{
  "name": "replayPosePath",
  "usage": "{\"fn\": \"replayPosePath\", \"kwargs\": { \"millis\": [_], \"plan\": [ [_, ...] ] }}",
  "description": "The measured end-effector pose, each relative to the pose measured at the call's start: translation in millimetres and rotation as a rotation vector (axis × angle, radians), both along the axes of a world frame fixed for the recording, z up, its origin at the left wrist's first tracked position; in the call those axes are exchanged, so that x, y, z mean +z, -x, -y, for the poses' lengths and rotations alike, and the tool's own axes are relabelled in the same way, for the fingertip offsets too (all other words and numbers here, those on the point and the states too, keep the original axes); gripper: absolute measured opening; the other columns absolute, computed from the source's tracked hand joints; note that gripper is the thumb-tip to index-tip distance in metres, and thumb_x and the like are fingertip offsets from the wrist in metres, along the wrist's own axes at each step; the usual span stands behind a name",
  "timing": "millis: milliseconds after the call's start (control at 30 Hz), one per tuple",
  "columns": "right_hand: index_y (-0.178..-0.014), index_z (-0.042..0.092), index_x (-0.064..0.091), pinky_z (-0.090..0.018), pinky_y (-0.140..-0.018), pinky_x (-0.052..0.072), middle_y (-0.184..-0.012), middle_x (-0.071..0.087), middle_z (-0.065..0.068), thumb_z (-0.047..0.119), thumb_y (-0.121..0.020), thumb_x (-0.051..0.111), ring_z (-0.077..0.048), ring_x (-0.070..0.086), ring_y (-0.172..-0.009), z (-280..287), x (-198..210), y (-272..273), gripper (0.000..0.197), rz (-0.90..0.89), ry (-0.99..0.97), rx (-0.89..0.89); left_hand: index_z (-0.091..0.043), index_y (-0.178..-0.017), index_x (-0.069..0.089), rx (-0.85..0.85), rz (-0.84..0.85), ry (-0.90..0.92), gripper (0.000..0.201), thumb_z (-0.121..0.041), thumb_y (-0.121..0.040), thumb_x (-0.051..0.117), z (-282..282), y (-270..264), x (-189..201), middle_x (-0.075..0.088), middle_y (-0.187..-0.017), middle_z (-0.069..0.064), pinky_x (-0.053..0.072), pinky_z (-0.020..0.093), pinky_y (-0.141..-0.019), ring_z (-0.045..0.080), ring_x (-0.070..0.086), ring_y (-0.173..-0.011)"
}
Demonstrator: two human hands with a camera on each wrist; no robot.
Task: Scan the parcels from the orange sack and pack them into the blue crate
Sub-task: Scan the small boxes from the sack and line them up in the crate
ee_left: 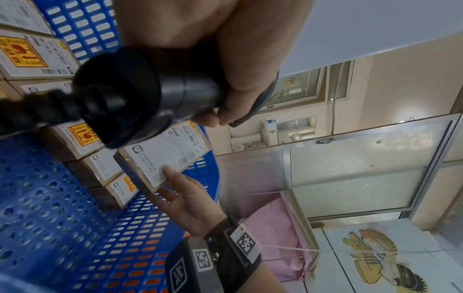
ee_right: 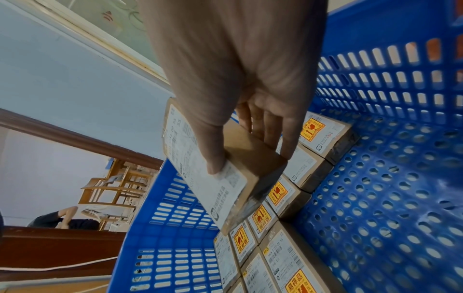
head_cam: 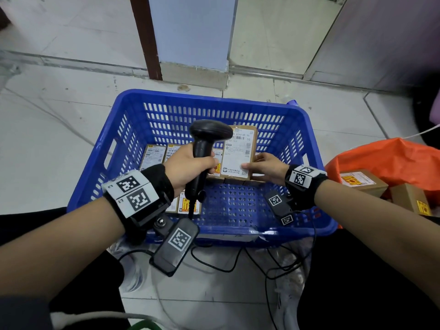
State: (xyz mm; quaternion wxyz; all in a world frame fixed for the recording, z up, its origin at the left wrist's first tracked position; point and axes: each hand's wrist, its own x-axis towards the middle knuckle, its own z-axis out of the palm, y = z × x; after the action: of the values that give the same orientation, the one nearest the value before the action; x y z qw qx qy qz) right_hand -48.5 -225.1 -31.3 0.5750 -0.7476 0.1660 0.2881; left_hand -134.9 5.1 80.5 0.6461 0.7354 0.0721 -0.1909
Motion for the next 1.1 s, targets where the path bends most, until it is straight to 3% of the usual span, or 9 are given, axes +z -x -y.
{"fn": "replayPosePath", "kwargs": {
  "millis": [133, 300, 433, 533, 600, 667, 733, 933, 1100],
  "plan": [
    [-0.099, 0.009, 0.052, -0.047, -0.09, 0.055, -0.104, 0.067, -0.009, 0.006, -0.082, 0.075, -0.029, 0.067, -0.101, -0.5, 6.1, 2.9, 0.028, 0.012, 0.063, 0.053, -0.012, -0.08, 0.056, -0.006, 0.014, -0.016, 0.014, -0.003, -0.09, 0.059, -4.2, -2.1, 3.7, 0.054, -0.071, 0.004, 0.047, 0.027, -0.072, 0.013, 0.054, -0.066],
    [-0.107, 0.003, 0.065, -0.041, -0.082, 0.057, -0.116, 0.069, -0.014, 0.015, -0.081, 0.078, -0.028, 0.068, -0.099, 4.5, -15.1, -9.7, 0.032, -0.043, 0.124, 0.076, -0.012, -0.081, 0.055, 0.012, 0.019, -0.024, 0.013, -0.003, -0.089, 0.059, -12.7, -2.6, 6.1, 0.054, -0.069, 0.002, 0.05, 0.017, -0.059, 0.007, 0.054, -0.06],
    [-0.117, 0.005, 0.064, -0.031, -0.071, 0.059, -0.107, 0.072, -0.009, 0.025, -0.072, 0.085, -0.023, 0.069, -0.095, -8.6, -59.9, -26.4, 0.054, -0.179, 0.241, 0.152, -0.011, -0.079, 0.054, 0.035, 0.016, -0.007, 0.015, -0.002, -0.089, 0.059, -18.8, -4.8, 4.0, 0.053, -0.068, 0.003, 0.049, 0.021, -0.061, 0.007, 0.054, -0.056],
    [-0.12, 0.005, 0.062, -0.049, -0.087, 0.057, -0.112, 0.07, -0.015, 0.042, -0.04, 0.099, -0.032, 0.069, -0.1, -11.9, -138.9, -52.9, 0.096, -0.346, 0.347, 0.365, -0.012, -0.078, 0.054, 0.052, 0.002, -0.006, 0.016, -0.002, -0.089, 0.059, -21.1, -9.6, 0.4, 0.054, -0.067, 0.003, 0.049, 0.026, -0.07, 0.01, 0.054, -0.06],
    [-0.12, 0.003, 0.061, -0.042, -0.093, 0.052, -0.117, 0.068, -0.015, 0.043, -0.058, 0.092, -0.031, 0.065, -0.103, -33.3, -143.2, -47.2, 0.08, -0.408, 0.426, 0.497, -0.013, -0.079, 0.055, 0.071, -0.007, -0.005, 0.015, -0.003, -0.089, 0.06, -23.5, -13.7, -2.6, 0.055, -0.067, 0.002, 0.049, 0.029, -0.073, 0.011, 0.054, -0.062],
    [-0.111, 0.007, 0.062, -0.034, -0.078, 0.049, -0.098, 0.066, -0.01, 0.037, -0.081, 0.077, -0.024, 0.061, -0.084, -54.8, -123.5, -28.9, 0.045, -0.434, 0.497, 0.569, -0.013, -0.078, 0.056, 0.095, -0.015, 0.005, 0.015, -0.002, -0.088, 0.06, -26.0, -18.0, -6.0, 0.055, -0.067, 0.002, 0.048, 0.032, -0.076, 0.012, 0.054, -0.064],
    [-0.099, 0.011, 0.065, -0.034, -0.07, 0.046, -0.081, 0.062, -0.005, 0.036, -0.084, 0.074, -0.021, 0.057, -0.073, -59.3, -135.2, -22.8, 0.03, -0.45, 0.548, 0.608, -0.013, -0.08, 0.056, 0.104, -0.027, 0.025, 0.014, -0.002, -0.089, 0.06, -28.0, -21.6, -8.6, 0.055, -0.068, 0.002, 0.048, 0.034, -0.078, 0.013, 0.053, -0.065],
    [-0.067, 0.012, 0.058, -0.038, -0.075, 0.052, -0.069, 0.062, -0.007, 0.028, -0.086, 0.071, -0.028, 0.063, -0.079, -59.2, -188.3, -15.8, 0.028, -0.357, 0.596, 0.552, -0.011, -0.088, 0.057, 0.116, -0.046, 0.051, 0.009, -0.004, -0.089, 0.06, -31.3, -29.1, -12.2, 0.056, -0.072, 0.003, 0.049, 0.036, -0.083, 0.013, 0.054, -0.069],
    [-0.078, 0.009, 0.059, -0.038, -0.071, 0.055, -0.092, 0.066, -0.015, 0.023, -0.095, 0.059, -0.03, 0.064, -0.082, -64.8, -199.1, -16.6, 0.022, -0.371, 0.531, 0.552, -0.01, -0.088, 0.056, 0.105, -0.052, 0.041, 0.009, -0.003, -0.089, 0.06, -30.4, -28.4, -14.2, 0.055, -0.075, 0.006, 0.049, 0.029, -0.075, 0.012, 0.055, -0.066]
  ]
}}
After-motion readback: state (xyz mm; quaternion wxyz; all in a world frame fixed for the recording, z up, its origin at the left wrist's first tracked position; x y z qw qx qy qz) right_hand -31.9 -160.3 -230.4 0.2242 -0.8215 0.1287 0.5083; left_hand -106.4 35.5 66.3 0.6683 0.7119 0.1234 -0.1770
